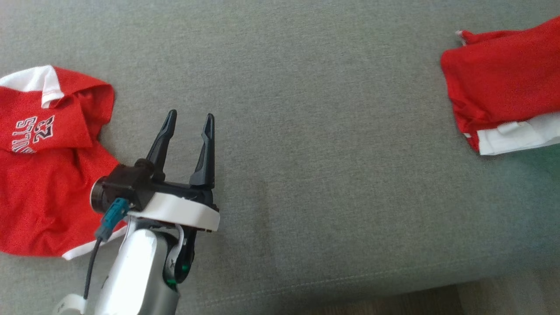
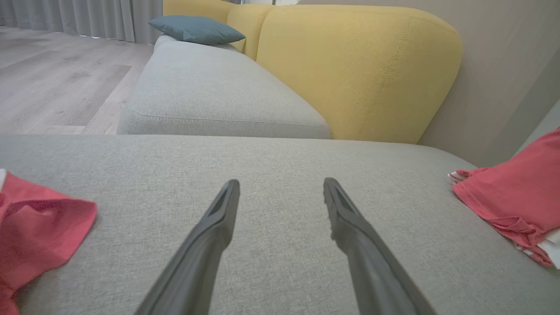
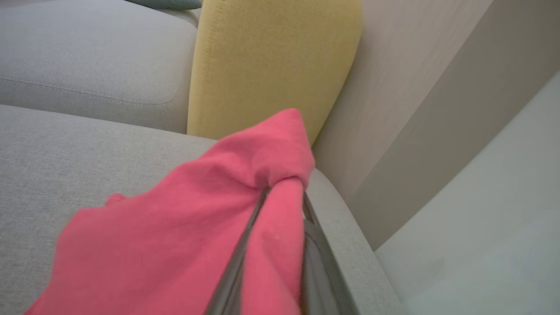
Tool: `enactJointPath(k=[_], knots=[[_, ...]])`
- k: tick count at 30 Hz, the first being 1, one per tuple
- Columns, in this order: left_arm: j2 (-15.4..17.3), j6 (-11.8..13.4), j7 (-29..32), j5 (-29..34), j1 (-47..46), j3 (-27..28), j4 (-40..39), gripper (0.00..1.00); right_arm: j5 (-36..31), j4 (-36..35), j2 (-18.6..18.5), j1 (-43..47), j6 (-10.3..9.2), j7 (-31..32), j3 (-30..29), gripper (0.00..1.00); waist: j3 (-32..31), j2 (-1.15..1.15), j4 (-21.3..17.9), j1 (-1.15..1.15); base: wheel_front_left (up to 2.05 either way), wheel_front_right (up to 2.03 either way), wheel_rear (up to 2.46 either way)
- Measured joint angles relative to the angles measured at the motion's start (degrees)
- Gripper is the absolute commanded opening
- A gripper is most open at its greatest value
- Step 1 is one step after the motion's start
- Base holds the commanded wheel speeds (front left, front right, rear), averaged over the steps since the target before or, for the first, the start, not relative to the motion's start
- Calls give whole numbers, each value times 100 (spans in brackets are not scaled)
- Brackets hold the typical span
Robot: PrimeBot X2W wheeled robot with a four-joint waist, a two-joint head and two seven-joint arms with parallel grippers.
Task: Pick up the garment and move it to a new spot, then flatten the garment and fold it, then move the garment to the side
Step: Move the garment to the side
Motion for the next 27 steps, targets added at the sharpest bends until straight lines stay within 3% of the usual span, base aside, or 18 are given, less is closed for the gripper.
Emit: enactJointPath(k=[10,11,12,13,14,27], knots=[[-2,-5,0,0,2,111,12,100,-74,-132,21,2,0,3,-130,0,36,0,78,0,0,0,0],[-2,-5,0,0,2,110,13,100,-74,-142,32,2,0,3,-174,30,32,0,75,0,0,0,0],[-2,-5,0,0,2,108,19,100,-74,-156,41,2,0,3,-207,67,27,0,74,0,0,0,0],[-2,-5,0,0,2,105,33,100,-74,-179,52,3,0,3,-226,91,21,0,72,0,0,0,0],[-2,-5,0,0,2,103,48,100,-74,-208,63,3,0,3,-235,100,12,0,69,0,0,0,0],[-3,9,0,-127,10,60,120,100,148,-768,543,53,0,-109,-189,100,-294,0,75,0,0,0,0]])
